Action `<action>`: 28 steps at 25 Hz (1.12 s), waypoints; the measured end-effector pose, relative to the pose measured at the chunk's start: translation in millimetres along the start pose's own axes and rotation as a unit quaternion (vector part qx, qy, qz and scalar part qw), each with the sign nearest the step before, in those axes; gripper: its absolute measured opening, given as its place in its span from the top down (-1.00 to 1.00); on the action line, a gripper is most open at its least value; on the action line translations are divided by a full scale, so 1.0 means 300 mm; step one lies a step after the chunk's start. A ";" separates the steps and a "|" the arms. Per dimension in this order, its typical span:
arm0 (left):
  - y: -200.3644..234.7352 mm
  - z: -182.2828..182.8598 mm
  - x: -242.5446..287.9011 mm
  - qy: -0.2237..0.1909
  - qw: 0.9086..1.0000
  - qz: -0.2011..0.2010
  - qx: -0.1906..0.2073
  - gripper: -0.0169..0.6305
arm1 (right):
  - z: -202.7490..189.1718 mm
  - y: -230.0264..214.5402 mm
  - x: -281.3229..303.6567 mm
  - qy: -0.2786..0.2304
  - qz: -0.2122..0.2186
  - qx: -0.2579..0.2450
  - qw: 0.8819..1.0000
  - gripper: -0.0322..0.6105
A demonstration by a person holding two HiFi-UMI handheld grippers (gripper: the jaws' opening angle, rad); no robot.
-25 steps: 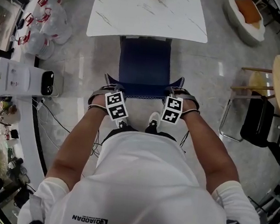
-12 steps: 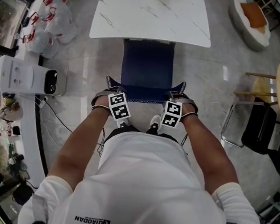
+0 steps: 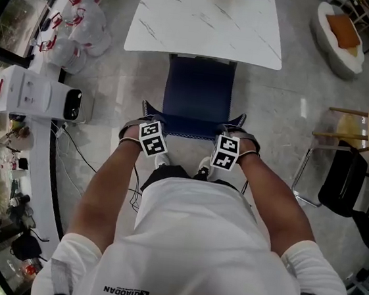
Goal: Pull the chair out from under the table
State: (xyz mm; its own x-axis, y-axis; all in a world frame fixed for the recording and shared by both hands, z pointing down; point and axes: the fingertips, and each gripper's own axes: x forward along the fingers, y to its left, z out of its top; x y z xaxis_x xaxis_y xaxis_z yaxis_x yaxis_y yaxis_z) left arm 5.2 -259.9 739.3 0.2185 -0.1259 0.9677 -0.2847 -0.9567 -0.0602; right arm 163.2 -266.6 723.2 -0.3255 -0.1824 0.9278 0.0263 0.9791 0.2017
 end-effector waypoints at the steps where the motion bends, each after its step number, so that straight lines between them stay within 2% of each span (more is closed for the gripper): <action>1: 0.003 -0.001 0.000 -0.001 1.000 0.004 -0.002 0.66 | 0.002 -0.001 0.001 -0.002 -0.003 0.001 1.000 0.67; 4: 0.011 -0.011 0.001 -0.006 1.000 0.015 -0.007 0.67 | 0.010 -0.002 0.007 -0.004 -0.009 0.001 1.000 0.68; 10: -0.016 -0.008 0.007 -0.005 1.000 0.012 -0.006 0.67 | 0.004 0.021 0.007 -0.005 -0.008 -0.001 1.000 0.68; 16: -0.053 -0.012 0.006 0.001 1.000 0.024 -0.005 0.70 | -0.003 0.047 0.002 0.017 -0.012 0.008 1.000 0.69; 22: -0.139 -0.013 -0.013 0.009 1.000 -0.002 -0.001 0.70 | -0.003 0.108 -0.029 0.027 0.001 0.019 0.999 0.69; 28: -0.255 -0.040 -0.035 0.010 1.000 -0.007 0.001 0.70 | 0.007 0.223 -0.062 0.029 0.002 0.033 0.999 0.68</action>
State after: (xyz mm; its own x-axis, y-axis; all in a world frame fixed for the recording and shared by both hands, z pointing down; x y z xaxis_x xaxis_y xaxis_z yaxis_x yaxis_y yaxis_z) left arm 13.6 -182.3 736.5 0.2044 -0.1078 0.9729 -0.2801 -0.9588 -0.0474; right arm 168.9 -197.5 718.8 -0.2699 -0.1823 0.9455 -0.0357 0.9831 0.1794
